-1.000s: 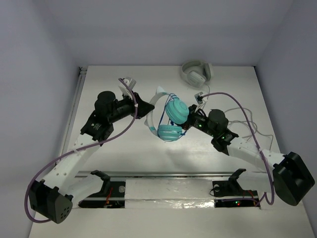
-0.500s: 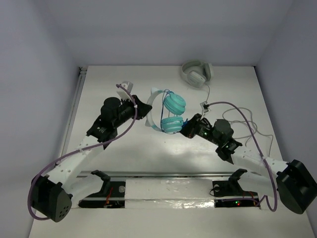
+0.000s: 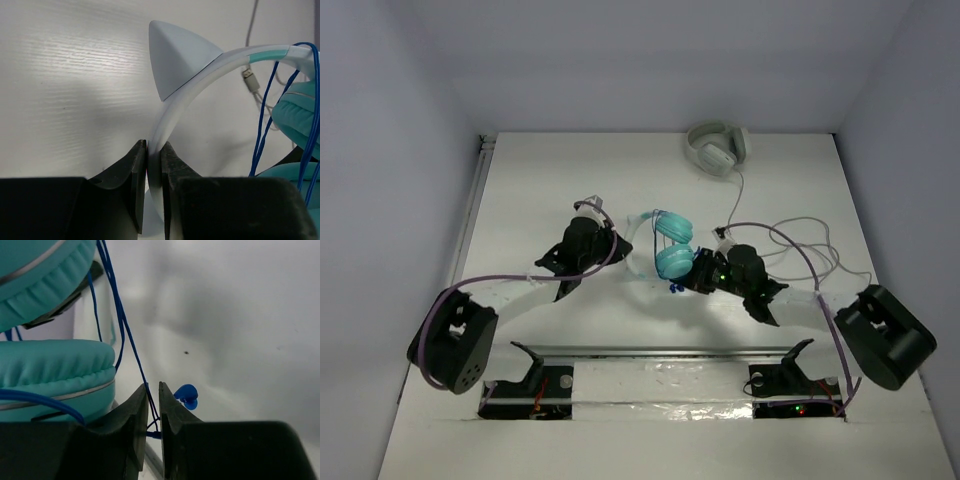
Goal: Wrap the headphones
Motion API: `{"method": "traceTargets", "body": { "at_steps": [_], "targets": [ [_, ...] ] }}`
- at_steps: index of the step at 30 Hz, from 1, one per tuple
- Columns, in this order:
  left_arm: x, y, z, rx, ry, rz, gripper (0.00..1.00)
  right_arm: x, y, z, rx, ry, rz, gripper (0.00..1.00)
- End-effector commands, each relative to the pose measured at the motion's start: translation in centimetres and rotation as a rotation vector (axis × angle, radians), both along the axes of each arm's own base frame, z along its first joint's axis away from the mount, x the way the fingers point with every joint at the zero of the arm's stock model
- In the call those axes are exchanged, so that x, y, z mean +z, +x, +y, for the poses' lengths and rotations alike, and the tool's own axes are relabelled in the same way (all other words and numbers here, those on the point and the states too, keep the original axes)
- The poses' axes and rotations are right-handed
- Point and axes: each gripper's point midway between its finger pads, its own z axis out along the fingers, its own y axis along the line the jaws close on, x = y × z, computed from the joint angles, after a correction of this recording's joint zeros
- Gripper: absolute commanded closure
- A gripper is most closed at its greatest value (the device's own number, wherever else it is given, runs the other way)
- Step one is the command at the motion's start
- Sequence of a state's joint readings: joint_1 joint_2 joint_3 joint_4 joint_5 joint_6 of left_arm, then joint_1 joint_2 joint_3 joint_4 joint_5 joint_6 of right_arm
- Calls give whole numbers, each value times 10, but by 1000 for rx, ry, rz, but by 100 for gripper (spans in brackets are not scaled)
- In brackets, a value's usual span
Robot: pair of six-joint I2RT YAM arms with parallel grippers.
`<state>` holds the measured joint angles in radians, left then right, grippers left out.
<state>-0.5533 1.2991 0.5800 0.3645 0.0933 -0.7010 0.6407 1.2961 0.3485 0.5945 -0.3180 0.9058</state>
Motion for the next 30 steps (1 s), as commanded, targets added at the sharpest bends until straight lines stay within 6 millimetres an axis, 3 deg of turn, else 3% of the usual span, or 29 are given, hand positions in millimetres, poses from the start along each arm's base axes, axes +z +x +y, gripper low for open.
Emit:
{"method": "traceTargets", "body": {
  "at_steps": [1, 6, 11, 16, 19, 23, 24, 25, 26, 27, 28, 29, 30],
  "targets": [
    [33, 31, -4, 103, -108, -108, 100, -24, 1, 0, -18, -27, 79, 79],
    [-1, 41, 4, 157, -12, -43, 100, -39, 3, -1, -39, -49, 128, 73],
    [-31, 46, 5, 162, 65, 20, 100, -46, -2, -9, -51, -85, 141, 57],
    [-47, 51, 9, 185, 109, 44, 100, -54, -19, -23, -59, -121, 177, 44],
    [-45, 56, 11, 202, 126, 37, 100, -51, -30, -32, -60, -131, 171, 42],
    [-47, 62, 18, 223, 194, 42, 100, -18, -35, -39, -65, -92, 104, 44],
    [-45, 64, 19, 229, 229, 37, 100, -18, -40, -44, -66, -119, 112, 44],
    [-44, 65, 22, 237, 244, 38, 99, 3, -37, -47, -82, -96, 51, 48],
    [-39, 66, 24, 244, 254, 29, 93, 20, -34, -47, -87, -89, 17, 49],
    [-37, 67, 26, 244, 274, 21, 86, 20, -37, -53, -85, -132, 16, 50],
    [-33, 68, 27, 244, 279, 15, 74, 33, -37, -57, -97, -134, -18, 52],
    [-31, 66, 29, 243, 291, 19, 70, 50, -35, -58, -100, -129, -48, 53],
    [-29, 67, 29, 243, 297, 15, 65, 51, -39, -62, -93, -156, -50, 55]
  ]
}}
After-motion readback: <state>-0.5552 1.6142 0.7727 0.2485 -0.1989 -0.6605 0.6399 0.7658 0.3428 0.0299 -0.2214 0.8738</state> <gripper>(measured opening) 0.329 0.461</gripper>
